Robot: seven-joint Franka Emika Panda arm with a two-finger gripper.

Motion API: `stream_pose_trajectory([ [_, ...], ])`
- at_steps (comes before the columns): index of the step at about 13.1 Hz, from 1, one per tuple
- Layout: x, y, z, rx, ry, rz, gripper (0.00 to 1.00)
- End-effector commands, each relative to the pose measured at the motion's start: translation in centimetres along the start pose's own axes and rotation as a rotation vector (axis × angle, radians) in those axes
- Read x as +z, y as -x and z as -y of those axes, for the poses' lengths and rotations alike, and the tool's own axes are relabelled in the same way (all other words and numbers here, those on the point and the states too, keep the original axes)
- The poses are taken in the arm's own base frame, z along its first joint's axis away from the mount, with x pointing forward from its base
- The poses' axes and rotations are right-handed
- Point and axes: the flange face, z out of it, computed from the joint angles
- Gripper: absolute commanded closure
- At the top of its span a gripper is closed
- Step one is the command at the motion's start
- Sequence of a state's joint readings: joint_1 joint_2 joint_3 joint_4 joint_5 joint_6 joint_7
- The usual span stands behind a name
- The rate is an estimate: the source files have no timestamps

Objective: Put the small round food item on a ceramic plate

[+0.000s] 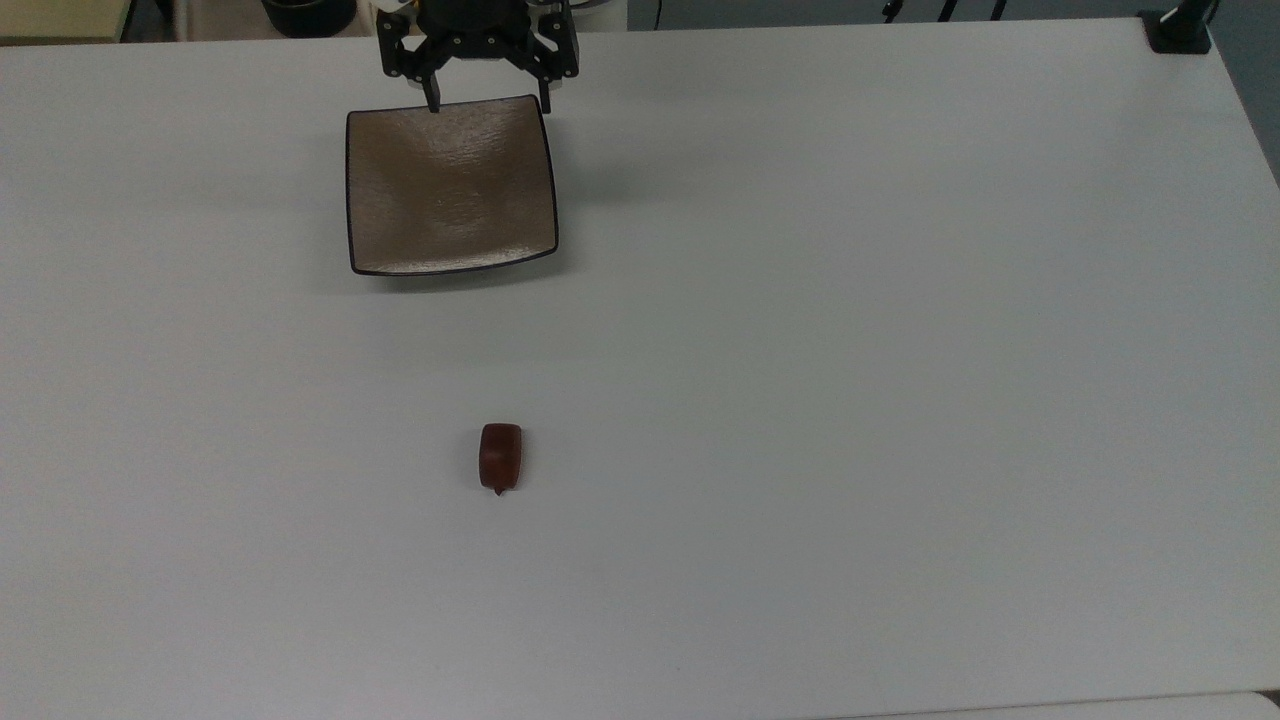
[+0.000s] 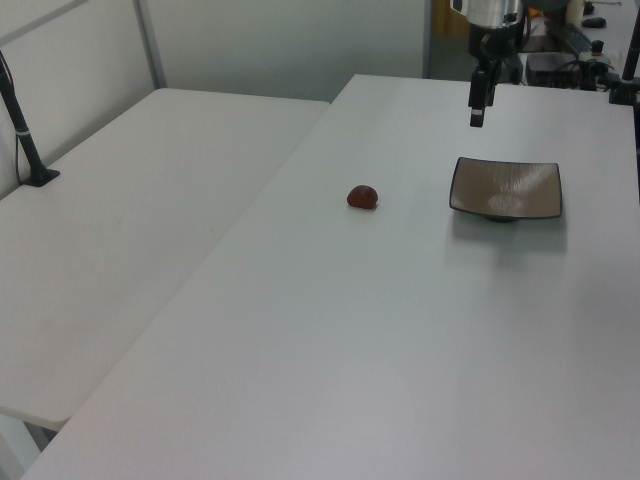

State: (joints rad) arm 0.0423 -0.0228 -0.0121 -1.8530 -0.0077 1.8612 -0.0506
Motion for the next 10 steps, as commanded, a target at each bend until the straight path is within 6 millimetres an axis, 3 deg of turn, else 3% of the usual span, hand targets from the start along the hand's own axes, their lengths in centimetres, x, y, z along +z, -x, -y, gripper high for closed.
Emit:
stream_pose_trajectory([
  [1,0.36,0.5,-0.55,-0.03,-0.021,-0.018,0.0],
  [10,-0.06,0.68,-0.88,-0.043,-0.021,-0.014,0.0],
])
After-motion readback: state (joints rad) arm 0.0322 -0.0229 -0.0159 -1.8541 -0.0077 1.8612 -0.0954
